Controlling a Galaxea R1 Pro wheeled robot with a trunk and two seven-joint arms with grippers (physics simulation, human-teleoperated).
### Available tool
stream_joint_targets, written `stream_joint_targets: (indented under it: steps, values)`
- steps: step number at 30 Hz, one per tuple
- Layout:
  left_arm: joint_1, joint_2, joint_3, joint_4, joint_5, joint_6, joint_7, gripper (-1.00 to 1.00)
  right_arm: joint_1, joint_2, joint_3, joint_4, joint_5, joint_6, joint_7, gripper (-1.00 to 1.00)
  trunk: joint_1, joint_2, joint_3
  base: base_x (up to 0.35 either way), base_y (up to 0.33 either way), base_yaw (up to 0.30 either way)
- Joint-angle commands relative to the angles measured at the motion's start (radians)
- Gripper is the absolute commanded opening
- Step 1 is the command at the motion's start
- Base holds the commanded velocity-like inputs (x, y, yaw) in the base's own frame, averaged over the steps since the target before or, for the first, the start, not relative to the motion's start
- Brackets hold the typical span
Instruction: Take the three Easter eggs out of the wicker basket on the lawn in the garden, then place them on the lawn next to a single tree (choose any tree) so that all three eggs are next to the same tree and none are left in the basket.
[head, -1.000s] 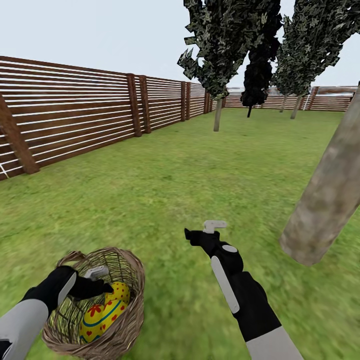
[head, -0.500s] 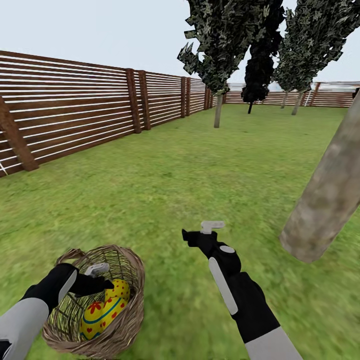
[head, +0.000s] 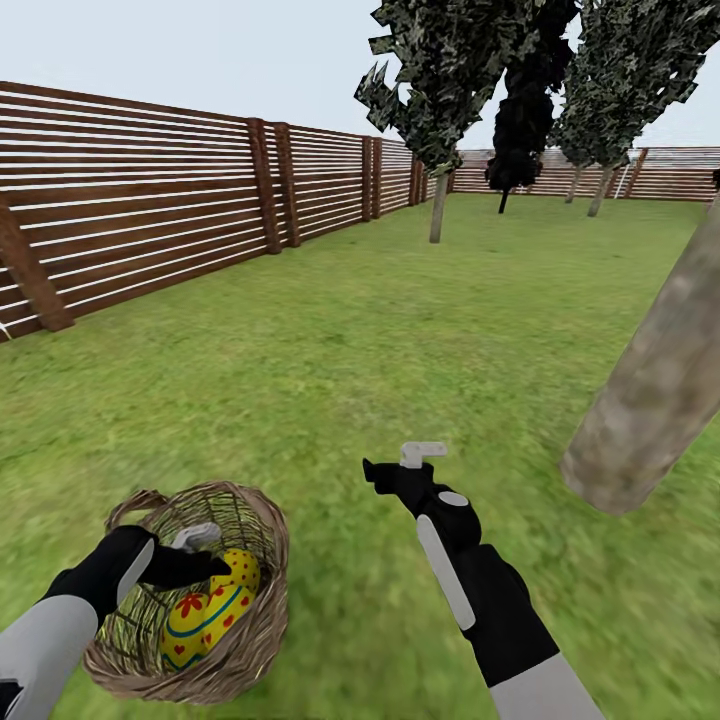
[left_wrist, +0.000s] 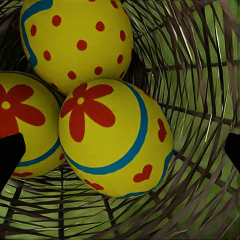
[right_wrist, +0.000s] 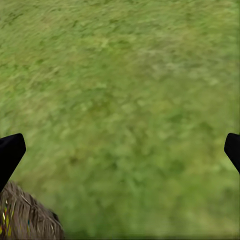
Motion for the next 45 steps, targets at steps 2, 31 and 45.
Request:
stream_joint_targets:
  steps: [2, 31, 45]
  values:
    - [0.000, 0.000, 0.000, -0.007, 0.008, 0.008, -0.002, 1.00, -0.001, 0.000, 0.001, -0.001, -0.011, 0.003, -0.009, 1.00, 0.000, 0.000, -0.001, 0.000, 0.000, 0.000]
    - [0.000, 0.002, -0.002, -0.017, 0.007, 0.008, -0.008, 1.00, -0.001, 0.000, 0.003, 0.001, -0.011, 0.003, -0.009, 1.00, 0.004, -0.003, -0.040, 0.000, 0.000, 0.000]
    - [0.000, 0.002, -0.002, -0.041, 0.008, 0.010, -0.008, 1.00, -0.001, 0.000, 0.003, 0.002, -0.011, 0.002, -0.009, 1.00, 0.005, -0.003, -0.043, 0.000, 0.000, 0.000]
